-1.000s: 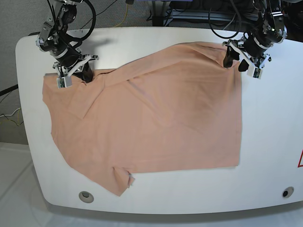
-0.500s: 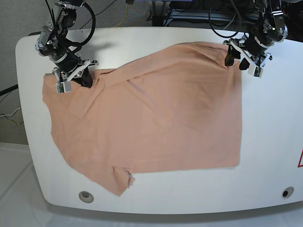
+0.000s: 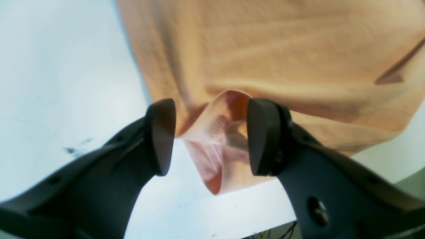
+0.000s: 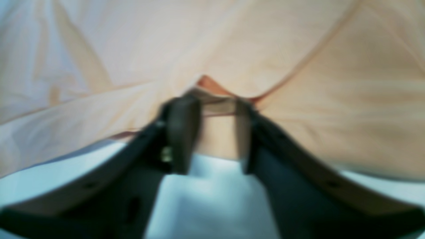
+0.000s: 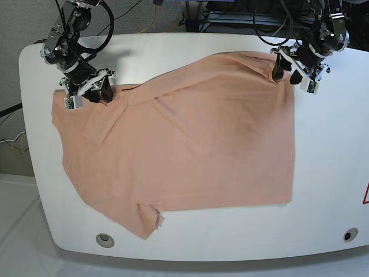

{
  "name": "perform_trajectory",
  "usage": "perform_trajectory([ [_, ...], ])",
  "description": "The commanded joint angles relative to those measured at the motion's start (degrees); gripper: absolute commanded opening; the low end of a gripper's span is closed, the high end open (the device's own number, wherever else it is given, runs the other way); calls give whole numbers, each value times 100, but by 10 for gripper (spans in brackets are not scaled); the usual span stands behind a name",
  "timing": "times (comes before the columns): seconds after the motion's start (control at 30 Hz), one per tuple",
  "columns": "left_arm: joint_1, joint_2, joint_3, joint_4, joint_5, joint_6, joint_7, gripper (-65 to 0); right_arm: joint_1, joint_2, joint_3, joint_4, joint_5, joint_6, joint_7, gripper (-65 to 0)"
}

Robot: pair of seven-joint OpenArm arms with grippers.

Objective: Fold the T-shirt properly
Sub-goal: 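Slide the left gripper along the shoulder edge toward the right gripper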

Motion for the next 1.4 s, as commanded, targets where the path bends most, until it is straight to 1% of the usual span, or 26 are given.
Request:
perform_trajectory([
  [0.0, -19, -67, -33, 84, -77, -3, -130, -329, 41, 54, 36, 136, 79, 36, 142, -362],
  [0.07, -39, -73, 4, 89, -59, -22, -147, -330, 71, 71, -14, 89, 50, 36, 227, -342],
  [0.53, 4, -91, 10, 75, -58, -26, -186, -324, 191, 106, -6, 74, -9, 36, 311, -337],
  [0.57, -255, -15, -12, 34, -46, 12, -91, -330, 99, -88, -36, 33, 12, 14, 93, -346],
  [0.67, -598, 3, -38, -1, -38, 3, -47, -330, 99, -167, -27, 33, 12, 14, 93, -346],
  [1.07, -677, -24, -82, 236, -38, 3, -39, -327, 90, -194, -45, 297, 12, 14, 93, -346],
  [1.13, -677, -24, -82, 342, -38, 3, 5, -327, 82, -194, -45, 359, 12, 14, 93, -346],
  [1.37, -677, 12, -82, 597, -38, 21, 480, -327, 82, -194, -45, 385, 12, 5, 93, -346],
])
